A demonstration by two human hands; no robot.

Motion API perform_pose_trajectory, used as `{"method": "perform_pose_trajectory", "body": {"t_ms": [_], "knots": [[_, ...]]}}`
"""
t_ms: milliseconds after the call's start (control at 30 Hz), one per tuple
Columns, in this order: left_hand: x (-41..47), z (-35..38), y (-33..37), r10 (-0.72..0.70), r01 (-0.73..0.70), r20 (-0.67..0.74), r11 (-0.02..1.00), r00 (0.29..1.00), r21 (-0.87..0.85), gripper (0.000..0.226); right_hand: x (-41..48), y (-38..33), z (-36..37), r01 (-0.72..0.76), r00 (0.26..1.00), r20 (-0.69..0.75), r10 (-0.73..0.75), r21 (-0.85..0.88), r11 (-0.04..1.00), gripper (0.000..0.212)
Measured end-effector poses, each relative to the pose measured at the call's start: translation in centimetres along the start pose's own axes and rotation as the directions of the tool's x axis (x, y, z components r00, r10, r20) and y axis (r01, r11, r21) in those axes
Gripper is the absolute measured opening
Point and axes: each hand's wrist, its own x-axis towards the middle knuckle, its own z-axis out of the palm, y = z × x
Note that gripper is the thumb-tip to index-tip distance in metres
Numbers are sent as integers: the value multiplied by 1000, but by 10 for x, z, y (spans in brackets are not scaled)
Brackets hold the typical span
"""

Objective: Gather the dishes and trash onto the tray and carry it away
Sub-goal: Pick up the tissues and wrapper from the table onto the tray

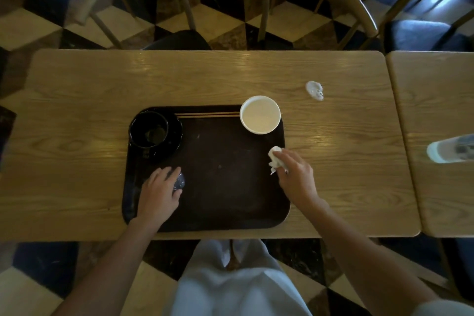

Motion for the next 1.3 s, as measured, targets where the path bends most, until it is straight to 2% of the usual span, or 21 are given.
{"method": "perform_pose_trajectory", "body": {"t_ms": [200,433,600,1033,1167,1300], "knots": [[-10,2,-33,5,-6,29,999,1000,36,72,-35,-30,30,47,987,156,-40,-38,998,46],[-20,11,-52,6,-5,57,1000,998,-10,76,-59,-41,43,-48,969,235,75,-118,992,48],[-21,17,-62,39,-36,91,999,995,-38,86,-60,-42,46,-145,929,319,187,-149,978,60],[-13,13,-78,30,-17,163,997,986,-76,84,-61,-63,48,-222,908,330,258,-145,964,49],[-13,12,-79,42,-36,160,999,986,-39,85,-62,-73,45,-193,927,299,227,-138,971,49],[-14,9,-80,84,-88,135,996,987,24,89,-63,-71,45,-263,927,240,287,-126,957,50]]}}
